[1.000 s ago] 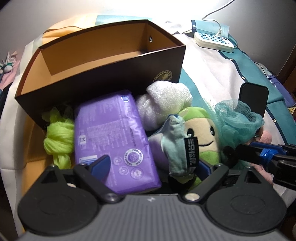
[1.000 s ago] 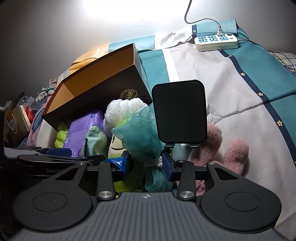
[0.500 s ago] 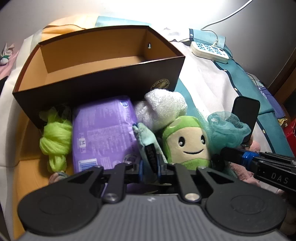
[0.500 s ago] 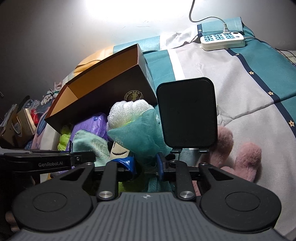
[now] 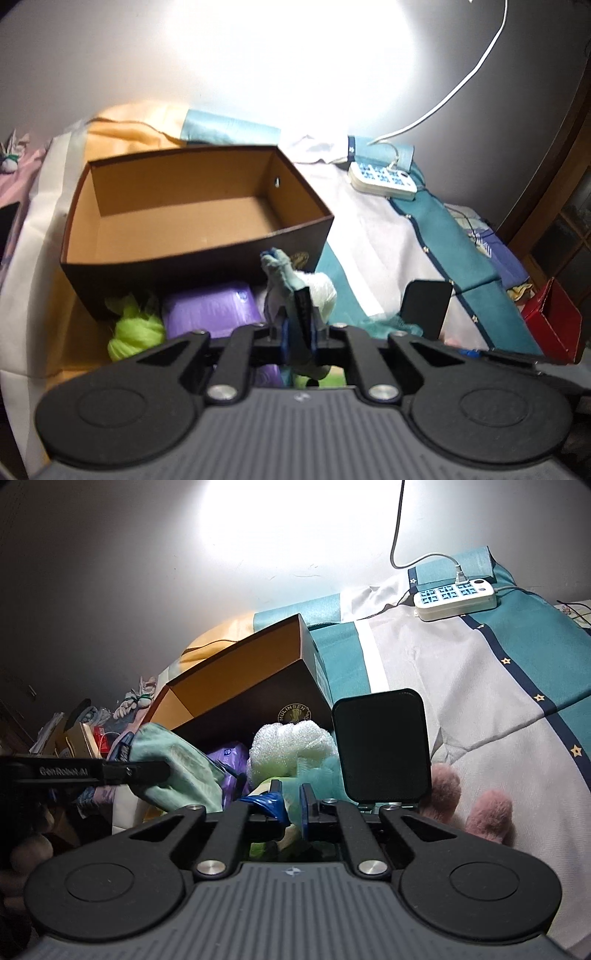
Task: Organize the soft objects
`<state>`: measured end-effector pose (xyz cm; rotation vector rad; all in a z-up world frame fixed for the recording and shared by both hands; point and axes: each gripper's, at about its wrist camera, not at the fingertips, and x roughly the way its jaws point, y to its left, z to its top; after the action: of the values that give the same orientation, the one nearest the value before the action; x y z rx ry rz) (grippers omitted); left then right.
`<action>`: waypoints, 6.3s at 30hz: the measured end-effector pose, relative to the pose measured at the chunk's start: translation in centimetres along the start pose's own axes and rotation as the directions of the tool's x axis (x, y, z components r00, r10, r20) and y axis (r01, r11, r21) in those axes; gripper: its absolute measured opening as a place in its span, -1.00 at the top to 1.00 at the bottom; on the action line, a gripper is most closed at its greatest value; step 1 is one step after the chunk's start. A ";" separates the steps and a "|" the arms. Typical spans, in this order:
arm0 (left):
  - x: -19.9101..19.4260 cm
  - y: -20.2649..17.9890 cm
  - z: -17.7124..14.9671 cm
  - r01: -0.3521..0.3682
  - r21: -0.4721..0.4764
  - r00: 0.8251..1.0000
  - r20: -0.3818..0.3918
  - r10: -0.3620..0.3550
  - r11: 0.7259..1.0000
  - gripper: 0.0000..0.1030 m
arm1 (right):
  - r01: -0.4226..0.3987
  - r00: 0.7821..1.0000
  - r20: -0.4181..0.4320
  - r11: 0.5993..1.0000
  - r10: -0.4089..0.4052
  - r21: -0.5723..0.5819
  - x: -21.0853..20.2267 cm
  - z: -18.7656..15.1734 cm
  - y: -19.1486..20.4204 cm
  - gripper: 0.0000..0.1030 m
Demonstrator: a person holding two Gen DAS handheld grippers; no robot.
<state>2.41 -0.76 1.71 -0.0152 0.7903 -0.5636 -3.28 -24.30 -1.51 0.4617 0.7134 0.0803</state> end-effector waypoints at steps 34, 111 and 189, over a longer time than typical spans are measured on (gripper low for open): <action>7.5 12.6 8.9 -0.224 -0.120 0.966 0.108 0.237 0.967 -0.16 | 0.007 0.959 -0.264 0.929 0.098 0.371 6.9 -1.8 -0.8 0.49; 1.5 8.9 -4.6 -0.218 -0.109 0.975 -0.071 0.211 0.970 -0.27 | -0.290 0.953 -0.049 0.946 0.300 0.142 8.2 14.6 4.8 0.15; -0.7 -5.4 -8.7 -0.516 -0.080 0.850 -0.169 0.499 0.853 -0.38 | -0.039 0.987 -0.158 0.997 0.028 -0.063 -4.4 -1.9 -3.1 0.04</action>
<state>-6.44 -3.37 -2.76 0.1209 0.9252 -0.0067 -8.14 -27.38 -1.44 0.4070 0.8549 0.1729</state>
